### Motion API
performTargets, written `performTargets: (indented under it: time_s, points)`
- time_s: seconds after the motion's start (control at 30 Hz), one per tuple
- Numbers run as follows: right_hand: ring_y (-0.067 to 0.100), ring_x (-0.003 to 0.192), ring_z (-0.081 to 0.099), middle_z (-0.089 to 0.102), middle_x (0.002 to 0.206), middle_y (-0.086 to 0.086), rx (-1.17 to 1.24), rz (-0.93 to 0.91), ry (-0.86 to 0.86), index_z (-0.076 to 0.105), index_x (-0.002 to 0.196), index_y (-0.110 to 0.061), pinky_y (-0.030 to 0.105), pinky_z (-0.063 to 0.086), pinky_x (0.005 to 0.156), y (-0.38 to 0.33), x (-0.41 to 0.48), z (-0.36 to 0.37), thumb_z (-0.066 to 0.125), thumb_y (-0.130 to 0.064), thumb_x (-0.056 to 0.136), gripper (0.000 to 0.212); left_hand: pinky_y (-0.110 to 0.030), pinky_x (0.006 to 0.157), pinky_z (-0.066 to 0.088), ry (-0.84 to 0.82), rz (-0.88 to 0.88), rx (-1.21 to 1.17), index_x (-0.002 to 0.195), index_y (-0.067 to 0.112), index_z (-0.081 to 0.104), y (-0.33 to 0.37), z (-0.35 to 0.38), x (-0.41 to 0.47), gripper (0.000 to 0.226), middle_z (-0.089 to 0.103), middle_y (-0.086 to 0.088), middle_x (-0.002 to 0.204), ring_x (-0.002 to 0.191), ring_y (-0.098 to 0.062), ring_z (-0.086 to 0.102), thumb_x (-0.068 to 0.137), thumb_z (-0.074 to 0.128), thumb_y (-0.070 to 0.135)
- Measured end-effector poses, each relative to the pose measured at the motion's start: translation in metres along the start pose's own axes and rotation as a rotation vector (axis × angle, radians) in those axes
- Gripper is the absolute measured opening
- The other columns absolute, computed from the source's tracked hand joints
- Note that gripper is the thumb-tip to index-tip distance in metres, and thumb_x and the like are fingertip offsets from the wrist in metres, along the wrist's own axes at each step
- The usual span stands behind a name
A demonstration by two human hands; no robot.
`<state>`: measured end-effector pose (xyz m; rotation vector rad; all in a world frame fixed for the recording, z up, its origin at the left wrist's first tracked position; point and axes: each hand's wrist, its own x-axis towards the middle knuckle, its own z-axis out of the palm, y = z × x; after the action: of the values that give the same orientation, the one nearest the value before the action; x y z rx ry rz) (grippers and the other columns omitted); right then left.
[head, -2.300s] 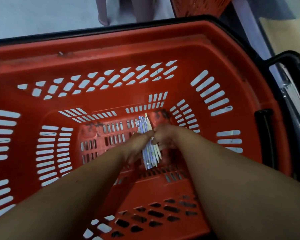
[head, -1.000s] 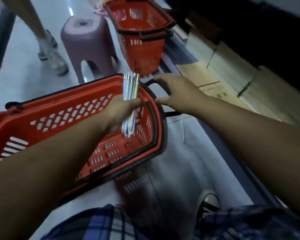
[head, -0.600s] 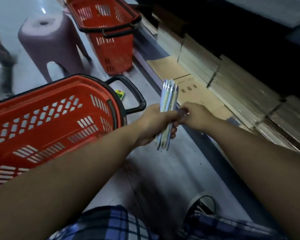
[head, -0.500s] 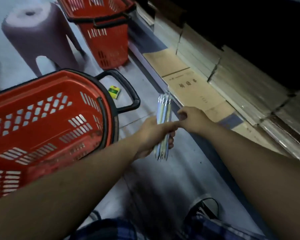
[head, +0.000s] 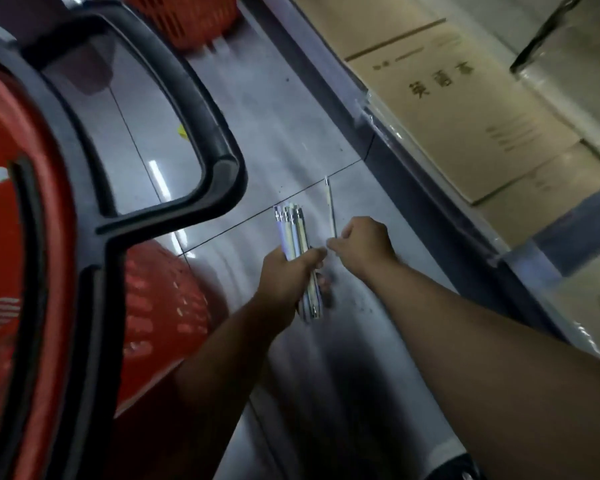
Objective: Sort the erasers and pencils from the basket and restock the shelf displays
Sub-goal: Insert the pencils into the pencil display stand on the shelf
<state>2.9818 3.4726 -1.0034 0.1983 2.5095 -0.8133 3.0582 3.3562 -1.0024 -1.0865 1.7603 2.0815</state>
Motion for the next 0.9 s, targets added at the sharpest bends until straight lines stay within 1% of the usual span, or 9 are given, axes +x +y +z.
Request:
performTargets:
  time_s: [0.07, 0.17, 0.23, 0.3, 0.47, 0.53, 0.63, 0.73, 0.9]
  points:
    - [0.034, 0.087, 0.062, 0.062, 0.086, 0.013, -0.042, 0.004, 0.005, 0.058, 0.083, -0.004, 0.026, 0.041, 0.062, -0.002, 0.009, 0.012, 0.071, -0.025, 0.092, 0.026, -0.048, 0.058, 0.059, -0.040, -0.026, 0.009, 0.084, 0.002, 0.060, -0.006, 0.000, 0.014, 0.015, 0.061, -0.015, 0.063, 0.056, -0.032, 0.062, 0.089, 0.071, 0.012]
    - [0.040, 0.104, 0.065, 0.065, 0.113, 0.020, -0.098, 0.015, 0.026, 0.062, 0.103, 0.001, 0.028, 0.041, 0.071, -0.003, 0.013, 0.018, 0.067, -0.016, 0.095, 0.019, -0.072, 0.070, 0.053, -0.085, -0.091, -0.071, 0.084, 0.002, 0.060, -0.013, 0.000, 0.027, 0.018, 0.056, -0.021, 0.066, 0.065, -0.039, 0.058, 0.084, 0.071, 0.016]
    - [0.040, 0.106, 0.065, 0.065, 0.117, 0.021, -0.113, 0.024, 0.038, 0.063, 0.106, 0.001, 0.030, 0.044, 0.072, -0.004, 0.011, 0.019, 0.064, -0.011, 0.096, 0.016, -0.070, 0.072, 0.055, -0.078, -0.108, -0.092, 0.090, 0.001, 0.059, -0.017, 0.001, 0.031, 0.021, 0.056, -0.019, 0.066, 0.067, -0.038, 0.058, 0.086, 0.071, 0.017]
    - [0.039, 0.098, 0.067, 0.067, 0.108, 0.021, -0.053, 0.020, 0.043, 0.062, 0.094, -0.002, 0.030, 0.047, 0.069, -0.005, 0.005, 0.018, 0.062, -0.012, 0.094, 0.010, -0.061, 0.070, 0.057, -0.061, -0.122, -0.123, 0.093, 0.001, 0.059, -0.020, 0.002, 0.032, 0.024, 0.055, -0.019, 0.066, 0.066, -0.035, 0.058, 0.088, 0.073, 0.021]
    - [0.011, 0.062, 0.068, 0.068, 0.071, 0.004, 0.171, -0.085, -0.012, 0.062, 0.081, -0.006, 0.026, 0.055, 0.060, 0.003, -0.036, 0.005, 0.059, -0.015, 0.091, 0.014, -0.033, 0.055, 0.053, -0.032, -0.189, -0.230, 0.083, 0.005, 0.057, -0.010, 0.011, 0.020, 0.033, 0.055, -0.014, 0.060, 0.050, -0.024, 0.056, 0.093, 0.074, 0.031]
    - [0.019, 0.071, 0.067, 0.068, 0.074, 0.000, 0.103, -0.139, -0.018, 0.063, 0.079, -0.012, 0.034, 0.056, 0.067, 0.008, -0.054, -0.007, 0.060, -0.021, 0.090, 0.014, -0.031, 0.056, 0.057, -0.014, -0.203, -0.241, 0.086, 0.004, 0.061, -0.003, 0.015, 0.013, 0.040, 0.064, -0.010, 0.065, 0.055, -0.022, 0.065, 0.090, 0.076, 0.041]
    - [0.021, 0.076, 0.060, 0.063, 0.078, 0.002, -0.055, -0.238, 0.010, 0.063, 0.078, -0.014, 0.035, 0.052, 0.067, 0.009, -0.079, -0.033, 0.060, -0.023, 0.091, 0.016, -0.045, 0.081, 0.063, -0.067, -0.206, -0.201, 0.102, 0.002, 0.068, 0.014, 0.026, -0.005, 0.066, 0.077, -0.013, 0.091, 0.083, -0.029, 0.076, 0.077, 0.079, 0.062]
    - [0.020, 0.072, 0.059, 0.063, 0.074, 0.000, -0.075, -0.330, 0.079, 0.064, 0.077, -0.013, 0.035, 0.051, 0.065, 0.007, -0.103, -0.064, 0.064, -0.021, 0.090, 0.015, -0.051, 0.081, 0.062, -0.125, -0.142, -0.180, 0.108, -0.001, 0.067, 0.038, 0.042, -0.035, 0.059, 0.073, -0.022, 0.097, 0.091, -0.038, 0.074, 0.081, 0.082, 0.049]
    - [0.021, 0.076, 0.059, 0.063, 0.079, 0.003, -0.087, -0.444, 0.136, 0.068, 0.081, -0.013, 0.038, 0.050, 0.069, -0.002, -0.149, -0.122, 0.061, -0.021, 0.092, 0.015, -0.040, 0.064, 0.057, -0.184, -0.048, -0.116, 0.091, 0.000, 0.060, 0.077, 0.064, -0.085, 0.020, 0.060, -0.022, 0.082, 0.070, -0.032, 0.065, 0.087, 0.074, 0.013]
